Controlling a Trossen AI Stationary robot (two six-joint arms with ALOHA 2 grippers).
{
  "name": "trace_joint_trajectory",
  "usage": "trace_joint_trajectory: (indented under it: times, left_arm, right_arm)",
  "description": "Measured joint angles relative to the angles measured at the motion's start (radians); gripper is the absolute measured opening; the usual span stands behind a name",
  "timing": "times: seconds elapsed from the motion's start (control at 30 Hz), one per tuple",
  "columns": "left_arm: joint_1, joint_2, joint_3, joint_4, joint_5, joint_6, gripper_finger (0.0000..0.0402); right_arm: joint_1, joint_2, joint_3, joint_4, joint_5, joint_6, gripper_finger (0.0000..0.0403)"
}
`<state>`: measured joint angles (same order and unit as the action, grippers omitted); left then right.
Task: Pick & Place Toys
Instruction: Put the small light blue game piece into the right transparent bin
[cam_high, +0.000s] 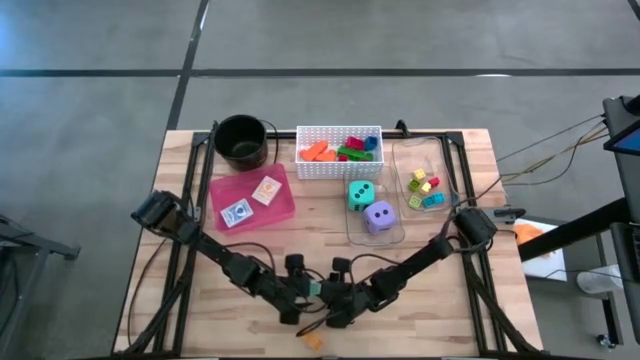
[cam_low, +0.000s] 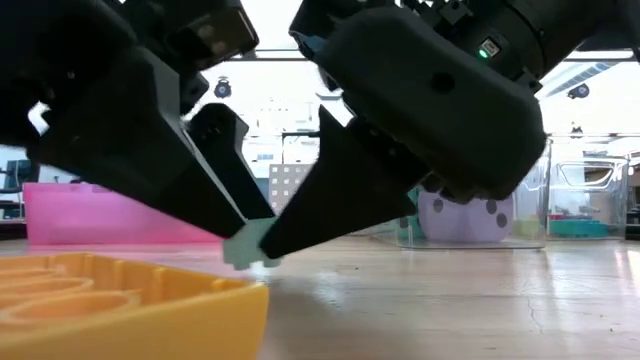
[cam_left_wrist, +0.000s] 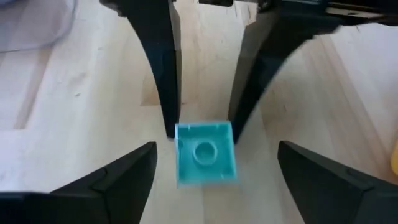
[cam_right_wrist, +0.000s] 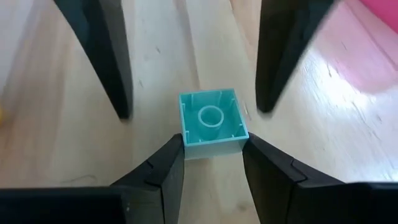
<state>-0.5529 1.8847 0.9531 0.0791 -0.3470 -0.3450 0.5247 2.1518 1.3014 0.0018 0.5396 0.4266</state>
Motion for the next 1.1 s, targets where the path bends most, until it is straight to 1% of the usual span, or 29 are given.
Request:
trace_joint_trajectory:
  times: [0.13,0.27,0.47,0.53,0.63,0.7,0.8,0.87,0.93,1.0,1.1]
  left_arm:
    - [0.000,-0.046,-0.001,-0.082,-0.001,0.005,0.0344]
    - [0.000,-0.093,-0.002,-0.174,-0.018,0.004,0.0344]
    - [0.000,-0.135,-0.004,-0.235,-0.055,0.001,0.0344]
    - [0.000,-0.139,-0.004,-0.234,-0.057,0.000,0.0344]
    - [0.000,-0.139,-0.005,-0.234,-0.057,0.000,0.0344]
    - [0.000,-0.139,-0.005,-0.236,-0.057,0.000,0.0344]
    - [0.000,-0.139,-0.005,-0.237,-0.057,-0.002,0.0344]
    - [0.000,-0.139,-0.005,-0.237,-0.057,-0.002,0.0344]
    - [0.000,-0.139,-0.005,-0.237,-0.057,-0.002,0.0344]
    - [0.000,-0.139,-0.005,-0.237,-0.057,-0.002,0.0344]
    - [0.000,-0.139,-0.005,-0.237,-0.057,-0.002,0.0344]
  right_arm:
    - [0.001,-0.040,-0.001,-0.123,0.001,0.072,0.0145]
    - [0.006,-0.110,-0.002,-0.258,0.002,0.158,0.0145]
    - [0.034,-0.278,-0.002,-0.480,0.019,0.197,0.0145]
    - [0.043,-0.342,-0.001,-0.570,0.070,0.210,0.0145]
    - [0.059,-0.442,-0.001,-0.758,0.202,0.260,0.0145]
    - [0.058,-0.510,-0.001,-0.917,0.279,0.340,0.0145]
    - [0.047,-0.609,-0.001,-1.165,0.364,0.513,0.0145]
    - [0.032,-0.666,-0.003,-1.336,0.400,0.657,0.0145]
    - [0.006,-0.722,-0.013,-1.483,0.403,0.792,0.0145]
    - [-0.027,-0.774,-0.034,-1.570,0.401,0.890,0.0145]
    - [-0.085,-0.859,-0.106,-1.561,0.398,0.917,0.0145]
